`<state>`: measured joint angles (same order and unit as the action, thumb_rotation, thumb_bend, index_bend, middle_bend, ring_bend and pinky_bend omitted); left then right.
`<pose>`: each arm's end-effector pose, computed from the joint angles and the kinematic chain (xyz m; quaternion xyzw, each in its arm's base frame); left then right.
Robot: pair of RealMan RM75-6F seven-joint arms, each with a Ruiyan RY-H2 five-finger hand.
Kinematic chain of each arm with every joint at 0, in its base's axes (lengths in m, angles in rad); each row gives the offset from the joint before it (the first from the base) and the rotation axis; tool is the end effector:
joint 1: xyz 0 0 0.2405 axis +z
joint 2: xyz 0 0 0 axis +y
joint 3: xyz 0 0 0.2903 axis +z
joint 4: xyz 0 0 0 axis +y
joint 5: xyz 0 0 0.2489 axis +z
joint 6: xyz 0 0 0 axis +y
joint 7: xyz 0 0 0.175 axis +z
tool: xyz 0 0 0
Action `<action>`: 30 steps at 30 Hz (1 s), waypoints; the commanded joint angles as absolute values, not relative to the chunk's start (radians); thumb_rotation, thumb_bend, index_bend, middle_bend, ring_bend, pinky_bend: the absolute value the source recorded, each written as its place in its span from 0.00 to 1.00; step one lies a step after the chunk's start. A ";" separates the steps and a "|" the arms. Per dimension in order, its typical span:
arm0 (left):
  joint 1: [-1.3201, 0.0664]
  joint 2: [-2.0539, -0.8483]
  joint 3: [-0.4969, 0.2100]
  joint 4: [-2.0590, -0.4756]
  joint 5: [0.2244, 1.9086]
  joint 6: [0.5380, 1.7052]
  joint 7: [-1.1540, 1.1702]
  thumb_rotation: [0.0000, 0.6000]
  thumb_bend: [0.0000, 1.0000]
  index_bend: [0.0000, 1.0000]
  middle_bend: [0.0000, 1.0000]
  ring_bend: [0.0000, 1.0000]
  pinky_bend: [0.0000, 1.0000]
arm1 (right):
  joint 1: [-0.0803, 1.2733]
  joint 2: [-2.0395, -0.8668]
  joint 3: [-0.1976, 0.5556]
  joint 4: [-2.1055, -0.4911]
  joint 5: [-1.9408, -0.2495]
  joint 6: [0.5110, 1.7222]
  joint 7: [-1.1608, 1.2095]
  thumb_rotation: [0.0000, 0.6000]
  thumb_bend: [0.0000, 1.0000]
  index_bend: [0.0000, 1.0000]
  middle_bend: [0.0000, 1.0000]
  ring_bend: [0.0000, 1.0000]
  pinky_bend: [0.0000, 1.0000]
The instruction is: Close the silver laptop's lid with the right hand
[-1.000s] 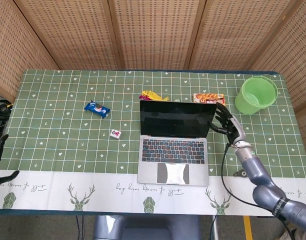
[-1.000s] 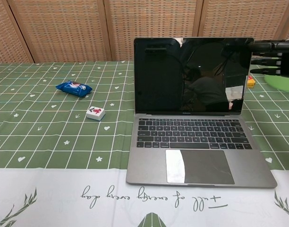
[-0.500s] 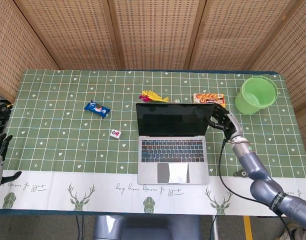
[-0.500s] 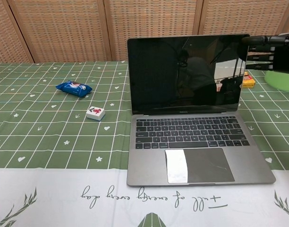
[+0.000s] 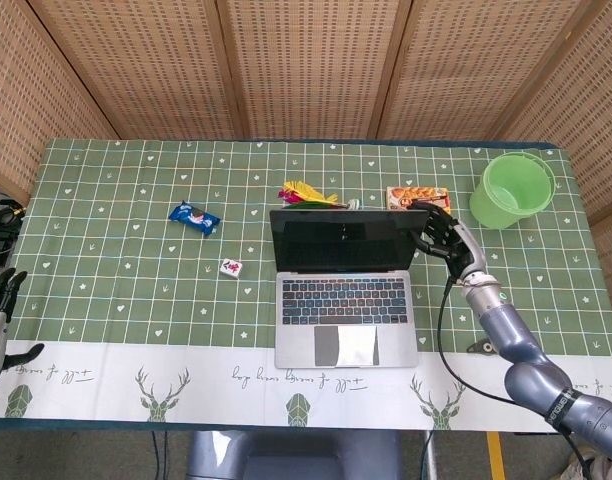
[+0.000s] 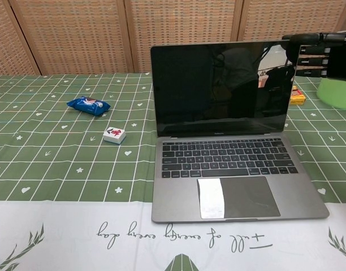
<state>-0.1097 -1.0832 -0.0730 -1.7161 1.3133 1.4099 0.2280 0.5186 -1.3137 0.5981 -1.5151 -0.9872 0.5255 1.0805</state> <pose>-0.3620 0.2281 0.1418 -0.5889 -0.3943 -0.2999 0.6386 -0.2257 -0.4559 0.0549 0.1930 -0.8041 0.5511 0.1116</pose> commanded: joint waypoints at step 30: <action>-0.109 -1.084 -0.055 -1.735 1.342 1.419 0.250 1.00 0.00 0.00 0.00 0.00 0.00 | 0.450 -1.279 0.604 -1.574 -1.078 0.525 1.167 1.00 0.50 0.34 0.38 0.32 0.22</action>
